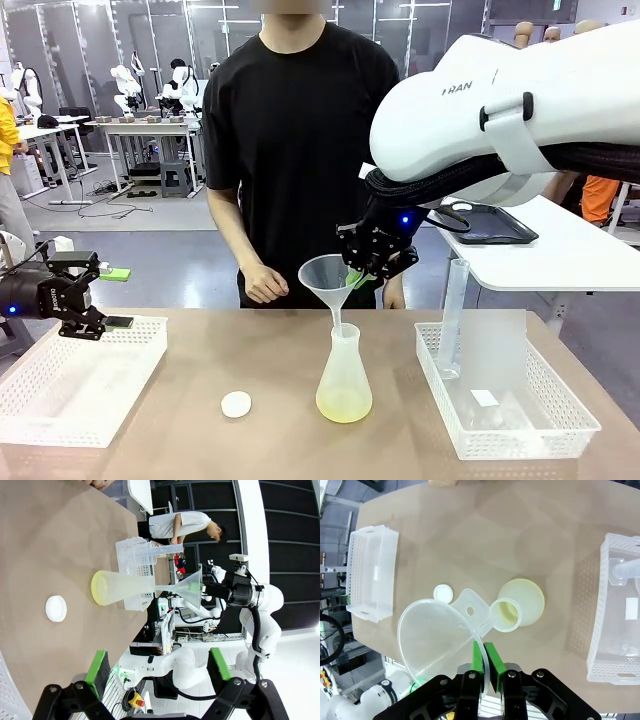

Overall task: Prepare the solutions needed for the experiment.
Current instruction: Once the solution is in the Big flask , pick up the Plastic Funnel and place it back into the right Organizing basket.

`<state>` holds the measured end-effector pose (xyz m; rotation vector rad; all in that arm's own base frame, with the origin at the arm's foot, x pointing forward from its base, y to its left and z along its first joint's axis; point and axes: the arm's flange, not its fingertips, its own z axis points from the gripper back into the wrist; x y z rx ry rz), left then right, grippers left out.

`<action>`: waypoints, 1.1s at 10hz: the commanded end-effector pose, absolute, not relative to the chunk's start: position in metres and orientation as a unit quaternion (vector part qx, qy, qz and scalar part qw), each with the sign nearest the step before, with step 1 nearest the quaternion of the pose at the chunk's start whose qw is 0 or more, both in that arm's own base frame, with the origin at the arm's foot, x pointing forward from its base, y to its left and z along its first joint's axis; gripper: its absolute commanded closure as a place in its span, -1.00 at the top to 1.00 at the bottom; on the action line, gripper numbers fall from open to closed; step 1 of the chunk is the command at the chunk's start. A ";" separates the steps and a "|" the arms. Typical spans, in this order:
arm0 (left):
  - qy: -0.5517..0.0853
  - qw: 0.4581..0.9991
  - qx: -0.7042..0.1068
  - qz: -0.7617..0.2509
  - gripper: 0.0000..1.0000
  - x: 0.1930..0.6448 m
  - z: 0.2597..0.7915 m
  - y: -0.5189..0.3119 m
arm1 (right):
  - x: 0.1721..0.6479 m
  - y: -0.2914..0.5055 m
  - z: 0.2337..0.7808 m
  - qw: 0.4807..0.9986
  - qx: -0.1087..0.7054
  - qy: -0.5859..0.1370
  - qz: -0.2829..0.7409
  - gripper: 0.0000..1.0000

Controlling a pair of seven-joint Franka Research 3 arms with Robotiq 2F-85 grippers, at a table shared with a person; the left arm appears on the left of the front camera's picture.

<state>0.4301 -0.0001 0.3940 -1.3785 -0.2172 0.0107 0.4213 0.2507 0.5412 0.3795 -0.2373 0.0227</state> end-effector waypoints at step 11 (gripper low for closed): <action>-0.110 0.756 -0.646 0.000 1.00 0.432 0.396 -0.001 | 0.397 0.217 0.577 0.963 0.187 -0.195 -0.007 -1.00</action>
